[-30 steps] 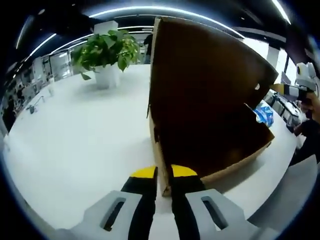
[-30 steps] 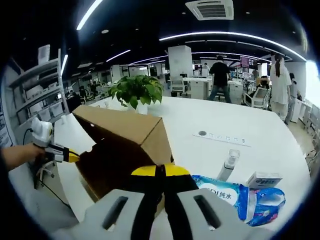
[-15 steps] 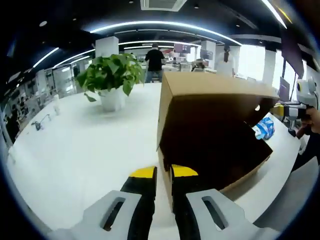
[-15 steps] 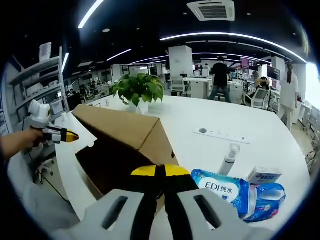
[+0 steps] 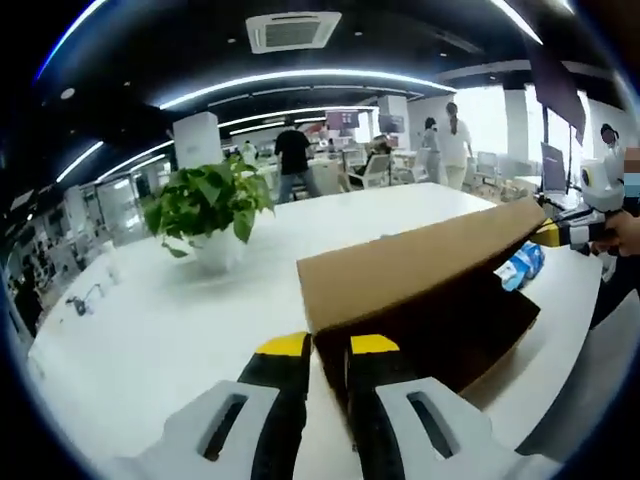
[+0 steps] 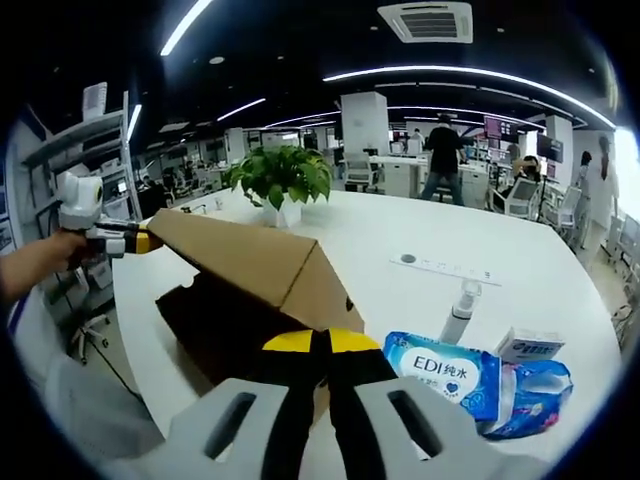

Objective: Operate the shoe box by opening the lid, removing the specified soft item, and placing it in the target area until the item is outside and the box remains undamaged.

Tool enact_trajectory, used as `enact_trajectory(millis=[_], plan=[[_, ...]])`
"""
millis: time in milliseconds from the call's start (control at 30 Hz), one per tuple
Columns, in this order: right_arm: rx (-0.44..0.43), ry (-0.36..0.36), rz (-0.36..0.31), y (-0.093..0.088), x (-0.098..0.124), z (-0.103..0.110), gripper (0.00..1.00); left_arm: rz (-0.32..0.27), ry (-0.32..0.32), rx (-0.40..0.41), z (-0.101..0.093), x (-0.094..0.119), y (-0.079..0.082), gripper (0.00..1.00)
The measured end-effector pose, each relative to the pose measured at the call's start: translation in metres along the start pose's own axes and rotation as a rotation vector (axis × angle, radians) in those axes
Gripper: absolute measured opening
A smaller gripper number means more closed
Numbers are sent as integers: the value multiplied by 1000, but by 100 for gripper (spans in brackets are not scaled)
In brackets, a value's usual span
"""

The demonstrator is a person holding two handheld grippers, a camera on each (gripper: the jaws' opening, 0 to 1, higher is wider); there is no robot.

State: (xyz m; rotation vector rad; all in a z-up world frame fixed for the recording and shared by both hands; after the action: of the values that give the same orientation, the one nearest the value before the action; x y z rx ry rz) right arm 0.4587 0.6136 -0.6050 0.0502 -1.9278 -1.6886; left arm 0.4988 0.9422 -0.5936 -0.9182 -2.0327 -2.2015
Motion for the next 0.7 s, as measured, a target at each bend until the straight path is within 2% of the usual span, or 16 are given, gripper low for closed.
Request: enact_trajectory(millis=[267, 400, 700], plan=[[29, 29, -3, -6, 2, 9, 6, 18, -28, -30, -3, 7, -10, 16], [88, 48, -6, -10, 4, 14, 10, 32, -44, -40, -5, 10, -15, 18], [162, 116, 16, -22, 6, 27, 21, 73, -94, -60, -12, 13, -30, 30]])
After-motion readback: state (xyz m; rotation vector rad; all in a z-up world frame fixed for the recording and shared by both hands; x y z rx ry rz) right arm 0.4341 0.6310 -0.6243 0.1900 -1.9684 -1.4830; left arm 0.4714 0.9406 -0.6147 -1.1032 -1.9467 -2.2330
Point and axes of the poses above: the point that each gripper's makers call its tool centre point, and the gripper's own axes: x roughly backward along the fingers, z roughly to its left, y roughly out of its top, the point moved 6 cm from there along x, roughly backward along the fingers, and after that the axes turned 7 degrees about x, right-handed, at the moved point
